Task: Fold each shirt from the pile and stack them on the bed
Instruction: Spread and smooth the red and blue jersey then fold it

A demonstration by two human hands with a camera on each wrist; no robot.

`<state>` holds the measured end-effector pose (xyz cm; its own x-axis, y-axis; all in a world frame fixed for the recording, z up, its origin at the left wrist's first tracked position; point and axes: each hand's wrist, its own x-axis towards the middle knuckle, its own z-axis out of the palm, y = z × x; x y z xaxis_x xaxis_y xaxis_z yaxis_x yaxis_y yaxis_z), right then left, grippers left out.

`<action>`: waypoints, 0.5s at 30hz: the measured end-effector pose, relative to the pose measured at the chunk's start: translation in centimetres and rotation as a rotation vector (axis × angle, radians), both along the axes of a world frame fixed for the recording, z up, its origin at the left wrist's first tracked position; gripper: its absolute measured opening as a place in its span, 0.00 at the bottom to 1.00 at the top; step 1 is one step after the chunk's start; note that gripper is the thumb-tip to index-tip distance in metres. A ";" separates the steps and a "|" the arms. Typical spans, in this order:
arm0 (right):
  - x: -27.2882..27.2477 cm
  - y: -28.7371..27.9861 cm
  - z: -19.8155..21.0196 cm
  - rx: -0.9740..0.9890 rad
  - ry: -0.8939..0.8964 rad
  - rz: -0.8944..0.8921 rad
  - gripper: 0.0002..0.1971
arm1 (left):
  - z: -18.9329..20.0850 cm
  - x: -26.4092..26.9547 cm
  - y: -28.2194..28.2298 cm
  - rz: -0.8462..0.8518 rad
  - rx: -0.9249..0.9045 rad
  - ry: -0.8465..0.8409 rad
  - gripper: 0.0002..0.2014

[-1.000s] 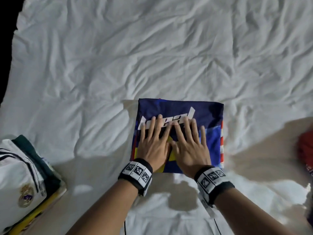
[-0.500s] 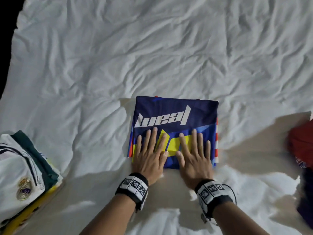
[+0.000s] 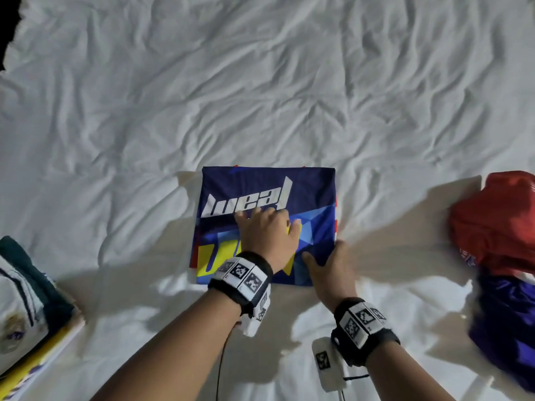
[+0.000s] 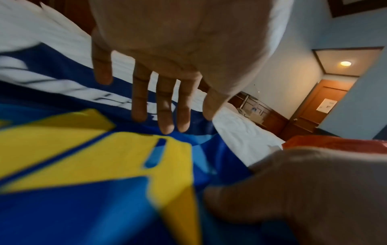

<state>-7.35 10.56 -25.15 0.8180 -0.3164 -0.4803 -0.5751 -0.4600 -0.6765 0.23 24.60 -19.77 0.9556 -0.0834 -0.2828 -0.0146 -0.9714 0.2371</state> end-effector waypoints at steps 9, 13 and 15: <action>-0.5 -0.5 0.0 0.237 -0.024 0.063 0.08 | 1.5 4.8 -9.1 0.036 0.215 0.471 0.41; -0.4 -0.9 0.7 0.321 -0.104 0.042 0.12 | 1.8 5.3 -10.4 0.052 0.227 0.449 0.23; -0.3 -1.2 1.1 0.346 -0.133 0.037 0.13 | 2.0 5.6 -10.7 0.063 0.207 0.453 0.17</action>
